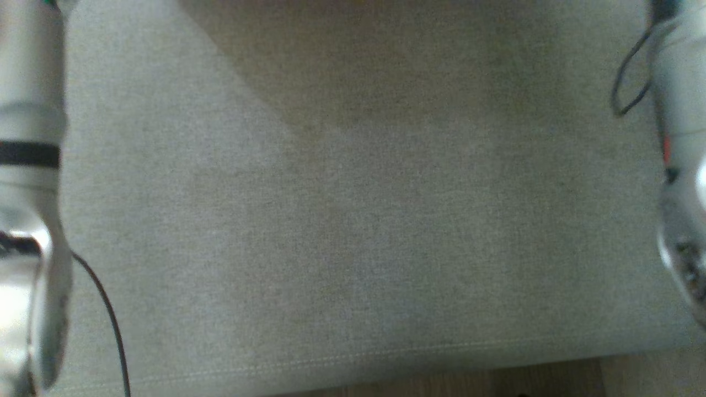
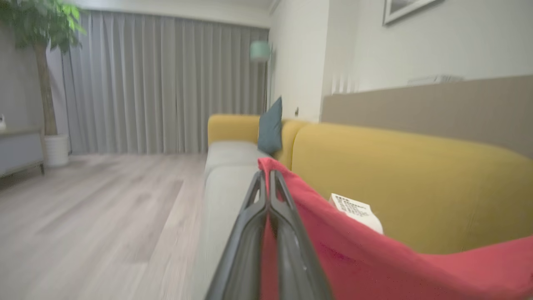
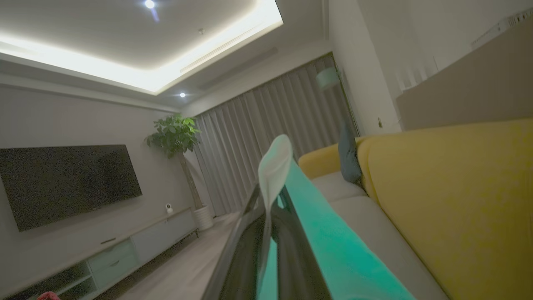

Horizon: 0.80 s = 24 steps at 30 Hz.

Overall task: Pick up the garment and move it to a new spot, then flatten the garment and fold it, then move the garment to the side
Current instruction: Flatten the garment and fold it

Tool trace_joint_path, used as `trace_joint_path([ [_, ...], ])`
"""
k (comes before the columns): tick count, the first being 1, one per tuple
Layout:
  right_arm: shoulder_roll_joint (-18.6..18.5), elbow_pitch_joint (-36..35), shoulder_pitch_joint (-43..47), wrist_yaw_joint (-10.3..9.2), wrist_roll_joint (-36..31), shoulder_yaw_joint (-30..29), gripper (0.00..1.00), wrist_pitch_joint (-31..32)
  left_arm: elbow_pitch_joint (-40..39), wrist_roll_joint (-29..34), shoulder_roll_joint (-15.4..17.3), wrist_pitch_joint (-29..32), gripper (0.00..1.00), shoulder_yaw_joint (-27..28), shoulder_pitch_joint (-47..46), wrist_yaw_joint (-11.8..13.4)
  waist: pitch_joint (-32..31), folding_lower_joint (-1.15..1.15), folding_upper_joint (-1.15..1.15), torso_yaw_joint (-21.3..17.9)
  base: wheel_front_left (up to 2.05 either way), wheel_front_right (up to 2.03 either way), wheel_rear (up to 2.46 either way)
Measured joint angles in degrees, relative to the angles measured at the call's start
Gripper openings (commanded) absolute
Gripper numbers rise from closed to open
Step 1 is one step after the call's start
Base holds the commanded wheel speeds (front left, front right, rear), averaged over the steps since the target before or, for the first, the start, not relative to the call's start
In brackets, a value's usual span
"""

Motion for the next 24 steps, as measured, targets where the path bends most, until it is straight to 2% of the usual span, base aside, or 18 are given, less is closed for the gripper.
trace_joint_path([
  [8, 0.49, 8.50, 8.14, 0.00, 4.57, 8.26, 0.00, -2.23, 5.46, 2.54, -2.26, 0.01, 0.00, -0.92, 10.30, -1.49, 4.29, 0.00, 0.00, -0.28, 0.00, 0.00, 0.00],
  [13, 0.37, 8.14, 16.65, 0.00, 9.11, 11.06, 0.00, -3.50, 2.25, 4.42, -2.78, 0.02, 0.00, -1.31, 16.41, -1.93, 6.13, 0.00, 0.00, 0.22, 0.00, 0.00, 0.00],
  [19, -3.50, -2.30, 30.49, 0.00, 12.84, 11.90, 0.00, -4.37, -6.43, 4.22, -3.74, 0.02, 0.00, 2.59, 27.47, -1.98, 4.95, -0.02, 0.00, 1.03, 0.00, 0.00, 0.00],
  [24, -6.48, -15.58, 46.45, 0.00, 13.01, 7.77, 0.00, -4.47, -16.27, 4.09, -4.61, 0.02, 0.00, 6.09, 39.10, -1.99, 1.96, -0.02, 0.00, 1.67, 0.00, 0.00, 0.00],
])
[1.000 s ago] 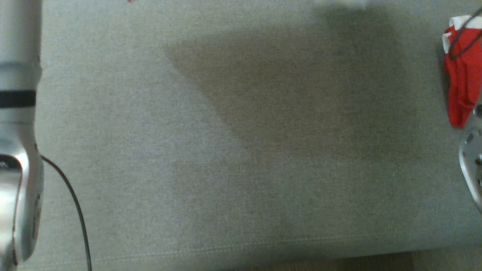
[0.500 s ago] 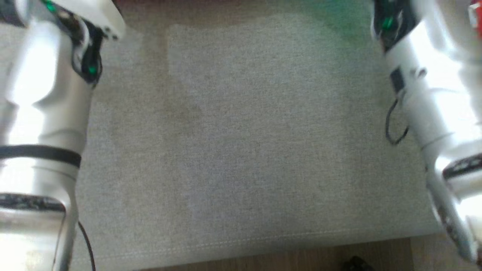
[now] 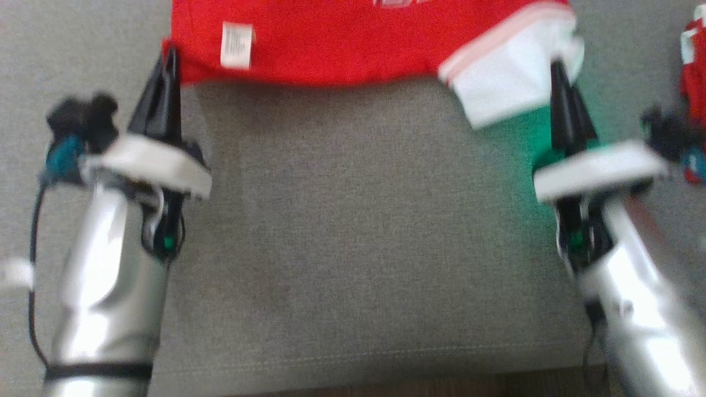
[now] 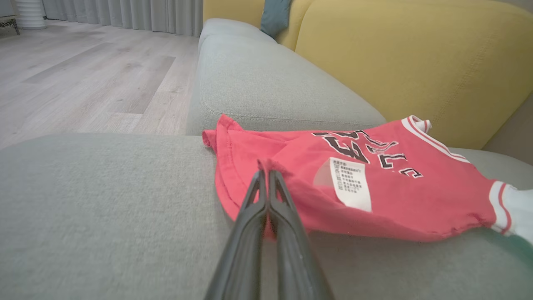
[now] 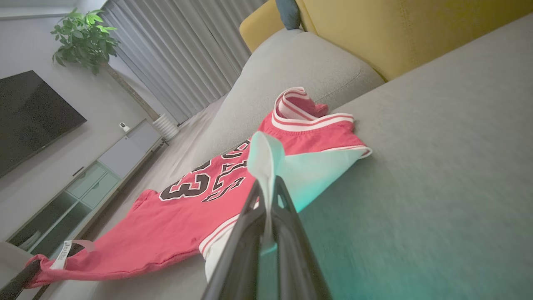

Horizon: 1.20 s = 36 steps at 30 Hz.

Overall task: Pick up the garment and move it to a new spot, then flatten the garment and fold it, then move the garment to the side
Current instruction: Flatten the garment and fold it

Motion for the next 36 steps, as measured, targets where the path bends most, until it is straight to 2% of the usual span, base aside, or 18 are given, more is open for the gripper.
trace_joint_path([
  [5, -0.02, -11.99, 17.45, 0.00, -1.18, -4.16, 0.00, 0.37, -8.56, -0.04, 0.12, 0.01, 0.00, 1.03, 12.09, 0.00, -3.67, 0.00, 0.00, 0.27, 0.00, 0.00, 0.00],
  [8, 0.35, -18.48, 26.56, 0.00, -2.61, -8.21, 0.00, 3.93, -12.11, -0.05, 0.55, 0.01, 0.00, 1.25, 18.87, -0.01, -5.91, 0.00, 0.00, 0.21, 0.00, 0.00, 0.00],
  [13, 4.89, -29.72, 38.96, 0.00, -5.53, -14.43, 0.00, 14.16, -16.21, -0.52, 1.40, 0.04, 0.00, 2.79, 27.71, 0.10, -9.21, 0.00, 0.00, -0.14, 0.00, 0.00, 0.00],
  [15, 6.59, -33.29, 43.40, 0.00, -6.92, -16.31, 0.00, 18.78, -17.48, -1.37, 1.46, 1.27, 0.00, 3.08, 30.53, 0.66, -10.36, 0.00, 0.00, -0.33, 0.00, 0.00, 0.00],
  [16, 7.62, -36.40, 47.34, 0.00, -7.21, -18.17, 0.00, 23.14, -19.27, -2.12, 1.46, 2.26, 0.00, 3.19, 33.27, 1.16, -11.39, 0.00, 0.00, -0.56, 0.00, 0.00, 0.00],
  [19, 8.75, -40.65, 52.13, 0.00, -7.95, -20.34, 0.00, 28.84, -22.67, -3.01, 1.48, 4.92, 0.00, 3.55, 37.25, 2.14, -12.71, 0.00, 0.00, -1.02, 0.00, 0.00, 0.00],
  [22, 8.95, -43.83, 54.70, 0.00, -8.17, -22.41, 0.00, 32.36, -26.29, -3.43, 1.62, 7.68, 0.00, 3.87, 40.61, 2.94, -13.38, 0.00, 0.00, -1.49, 0.00, 0.00, 0.00],
  [26, 8.96, -44.72, 55.10, 0.00, -5.37, -23.90, 0.00, 32.83, -30.14, -3.76, 2.07, 10.61, 0.00, 3.87, 42.52, 3.78, -13.29, 0.00, 0.00, -1.49, 0.00, 0.00, 0.00],
  [31, 8.98, -42.13, 52.54, 0.00, -1.27, -24.02, 0.00, 31.54, -33.18, -4.31, 2.38, 13.71, 0.00, 3.67, 42.46, 4.65, -12.37, 0.00, 0.00, -0.81, 0.00, 0.00, 0.00],
  [36, 8.98, -38.53, 46.07, 0.00, -1.35, -23.87, 0.00, 31.37, -33.26, -5.47, 2.49, 18.44, 0.00, 3.04, 41.17, 5.15, -10.85, 0.00, 0.00, -0.15, 0.00, 0.00, 0.00],
])
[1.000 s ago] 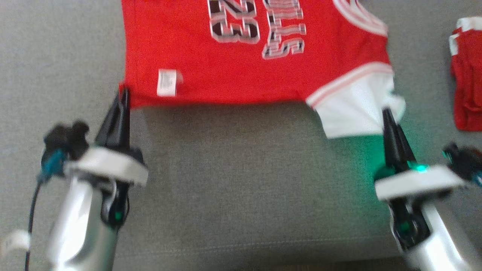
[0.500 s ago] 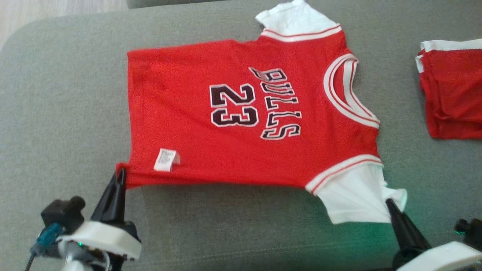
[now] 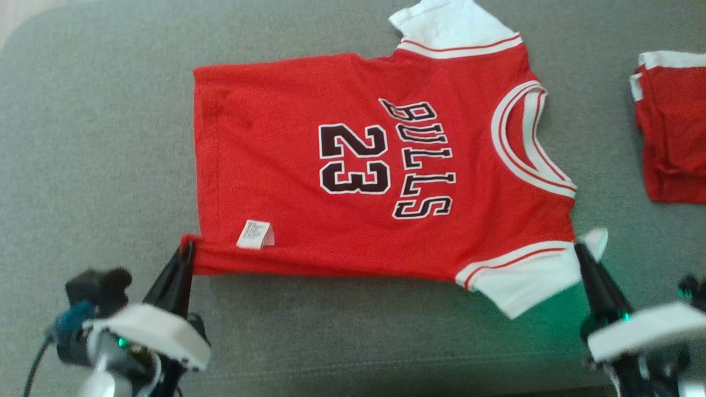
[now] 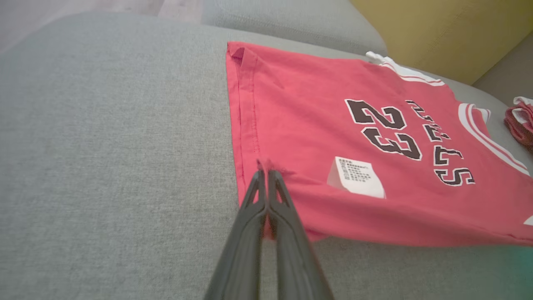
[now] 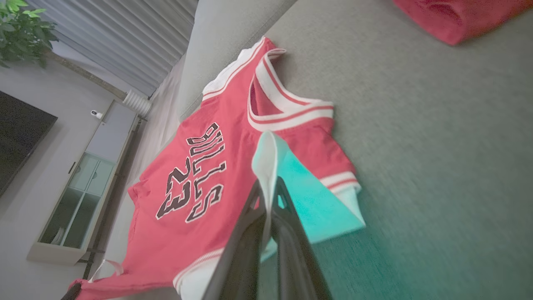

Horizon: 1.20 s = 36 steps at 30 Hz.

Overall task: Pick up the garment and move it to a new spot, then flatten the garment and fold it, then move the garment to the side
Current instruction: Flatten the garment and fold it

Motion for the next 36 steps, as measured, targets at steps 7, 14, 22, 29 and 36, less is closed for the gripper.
trace_joint_path([
  [7, -0.08, 6.52, -13.93, 0.00, -3.07, 0.05, 0.00, 1.27, 1.98, -2.72, 0.69, 6.36, 0.00, -0.20, -7.35, -0.34, 3.26, 0.01, 0.00, 0.91, 0.00, 0.00, 0.00],
  [14, -0.18, 13.13, -23.88, 0.00, -5.87, -0.18, 0.00, 1.27, 5.50, -3.42, 0.91, 7.27, 0.00, -1.12, -13.39, -1.66, 6.09, 0.01, 0.00, 2.08, 0.00, 0.00, 0.00],
  [22, -0.30, 16.81, -28.62, 0.00, -5.71, 1.74, 1.00, -2.69, 10.99, -4.39, 0.60, 4.32, 1.00, -2.49, -17.97, -3.15, 8.18, 0.02, 0.00, 2.85, 0.00, 0.00, 0.00],
  [29, -1.62, 13.28, -28.41, 0.00, -13.00, 5.47, 1.00, -14.27, 11.63, -2.55, -0.78, -6.05, 1.00, -2.02, -18.95, -2.22, 8.42, 0.01, 0.00, 2.58, 0.00, 0.00, 0.00],
  [36, -3.98, 9.12, -24.42, 0.00, -22.42, 5.33, 1.00, -21.17, 9.01, 1.56, -1.60, -16.06, 1.00, -1.23, -18.12, 1.24, 6.89, 0.01, 0.00, 1.76, 0.00, 0.00, 0.00],
])
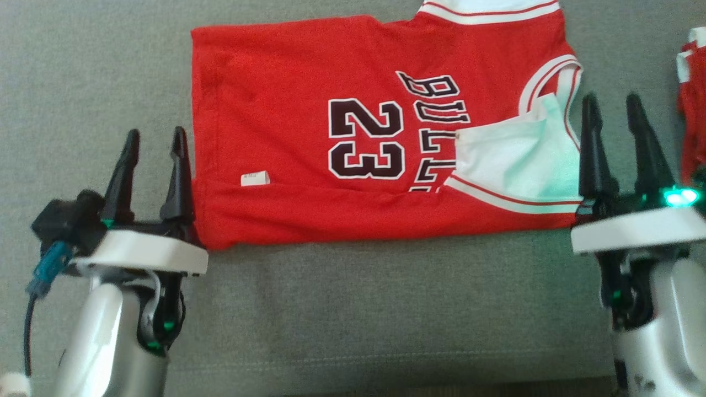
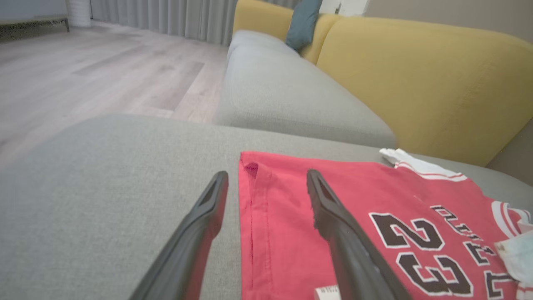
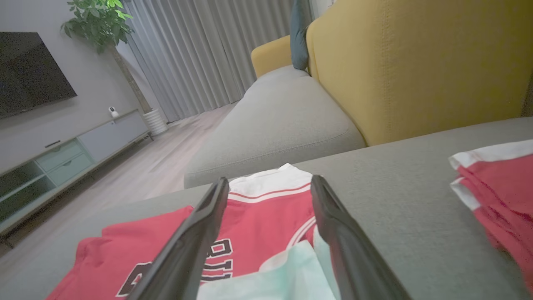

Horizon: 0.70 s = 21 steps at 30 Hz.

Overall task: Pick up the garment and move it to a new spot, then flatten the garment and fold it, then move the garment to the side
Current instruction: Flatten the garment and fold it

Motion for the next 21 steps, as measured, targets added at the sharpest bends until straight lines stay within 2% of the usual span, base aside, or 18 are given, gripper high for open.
trace_joint_path([
  [9, 0.13, -4.24, 9.82, 0.00, -5.97, -0.63, 1.00, 0.43, -3.61, 4.42, -0.30, -1.88, 1.00, 0.08, 8.77, 3.14, -2.91, -0.01, 0.00, -1.62, 0.00, 0.00, 0.00],
  [21, 1.65, -8.04, 14.30, 0.00, -8.36, -0.41, 1.00, 3.19, -1.93, 5.28, -0.96, -1.89, 1.00, -0.83, 12.46, 3.85, -5.57, -0.01, 0.00, -2.04, 0.00, 0.00, 0.00],
])
